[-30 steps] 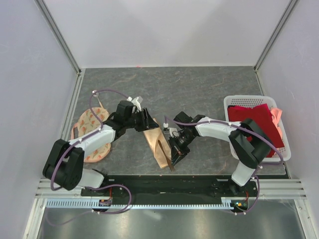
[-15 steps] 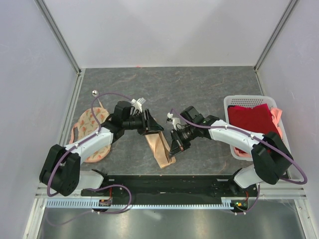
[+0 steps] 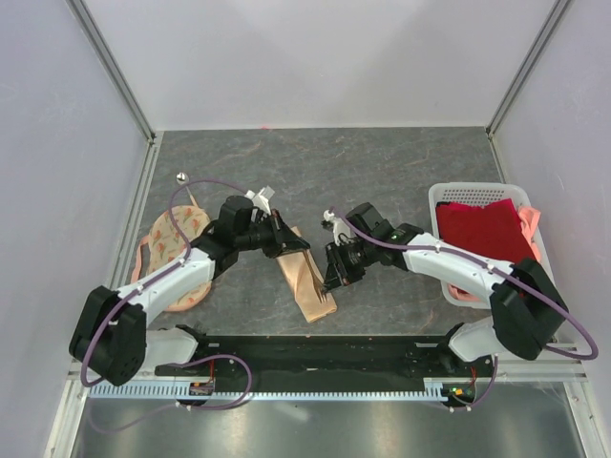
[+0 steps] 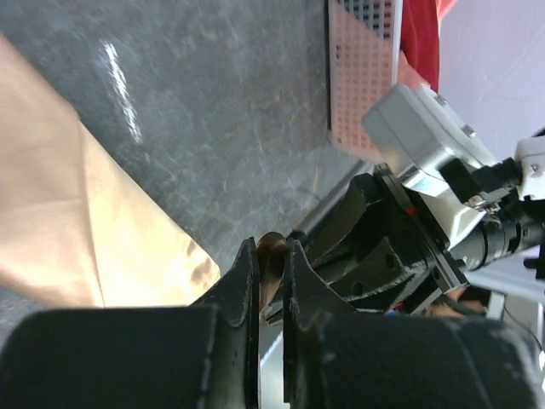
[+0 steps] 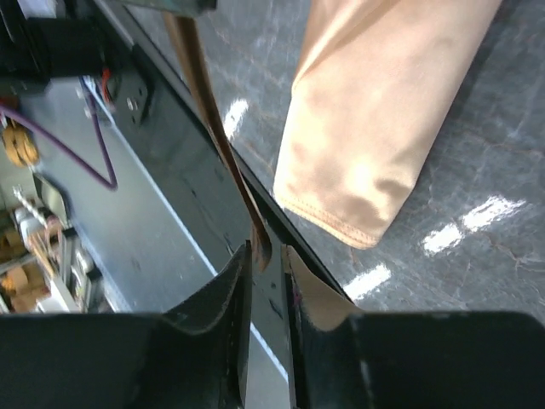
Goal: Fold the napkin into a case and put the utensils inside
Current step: Pass from the right arm to the left, then pass from the left arm to the right
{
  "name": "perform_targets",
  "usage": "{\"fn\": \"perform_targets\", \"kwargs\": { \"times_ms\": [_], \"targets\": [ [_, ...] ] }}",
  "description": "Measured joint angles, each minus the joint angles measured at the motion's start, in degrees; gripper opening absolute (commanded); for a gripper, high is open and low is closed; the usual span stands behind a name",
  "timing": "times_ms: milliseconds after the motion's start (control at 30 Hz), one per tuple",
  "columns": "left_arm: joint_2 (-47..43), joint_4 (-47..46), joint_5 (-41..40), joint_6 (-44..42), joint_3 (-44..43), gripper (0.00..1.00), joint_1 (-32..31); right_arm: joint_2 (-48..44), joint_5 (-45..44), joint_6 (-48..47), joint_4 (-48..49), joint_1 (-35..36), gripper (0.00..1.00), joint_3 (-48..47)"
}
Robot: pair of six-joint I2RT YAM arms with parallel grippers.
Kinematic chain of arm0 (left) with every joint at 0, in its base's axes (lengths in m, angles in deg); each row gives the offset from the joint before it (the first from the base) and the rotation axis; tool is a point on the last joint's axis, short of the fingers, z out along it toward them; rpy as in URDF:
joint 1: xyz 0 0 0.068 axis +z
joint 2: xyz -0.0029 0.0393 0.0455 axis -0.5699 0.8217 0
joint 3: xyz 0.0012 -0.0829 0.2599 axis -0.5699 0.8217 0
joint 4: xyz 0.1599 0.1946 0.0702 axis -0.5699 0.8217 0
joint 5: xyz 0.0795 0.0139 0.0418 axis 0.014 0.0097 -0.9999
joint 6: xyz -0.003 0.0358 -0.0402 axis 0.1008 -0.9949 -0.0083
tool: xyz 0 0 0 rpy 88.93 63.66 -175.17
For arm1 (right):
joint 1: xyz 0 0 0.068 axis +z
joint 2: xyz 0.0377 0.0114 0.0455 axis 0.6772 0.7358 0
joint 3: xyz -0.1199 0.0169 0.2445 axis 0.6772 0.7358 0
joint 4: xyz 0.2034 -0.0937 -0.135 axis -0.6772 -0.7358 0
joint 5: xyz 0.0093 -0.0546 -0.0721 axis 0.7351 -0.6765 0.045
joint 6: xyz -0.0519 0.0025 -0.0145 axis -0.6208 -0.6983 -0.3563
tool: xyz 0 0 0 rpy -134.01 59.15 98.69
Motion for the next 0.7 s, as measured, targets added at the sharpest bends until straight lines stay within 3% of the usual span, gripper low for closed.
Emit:
{"fn": "perform_targets", "kwargs": {
  "times_ms": [167,300,400,467,700],
  "targets": [
    [-4.7,0.7,-5.4,1.0,0.0,0.02,0.0,-5.4,-3.5,4.9,6.5,0.2,0.23,3.9],
    [-5.3,0.8,-7.0,2.1,0.0,0.02,0.0,-6.9,-4.2,8.1,11.1,0.4,0.34,6.4],
    [-5.6,0.8,-8.3,3.2,0.7,0.02,0.0,-6.9,-4.4,9.6,13.0,0.6,0.35,7.5],
    [-6.0,0.9,-8.7,4.3,1.4,0.02,0.1,-6.9,-4.5,10.1,14.3,0.7,0.32,8.0],
    [-7.4,0.7,-10.1,7.0,2.7,0.02,0.1,-6.9,-4.8,12.6,18.0,1.0,0.03,9.8]
  ]
}}
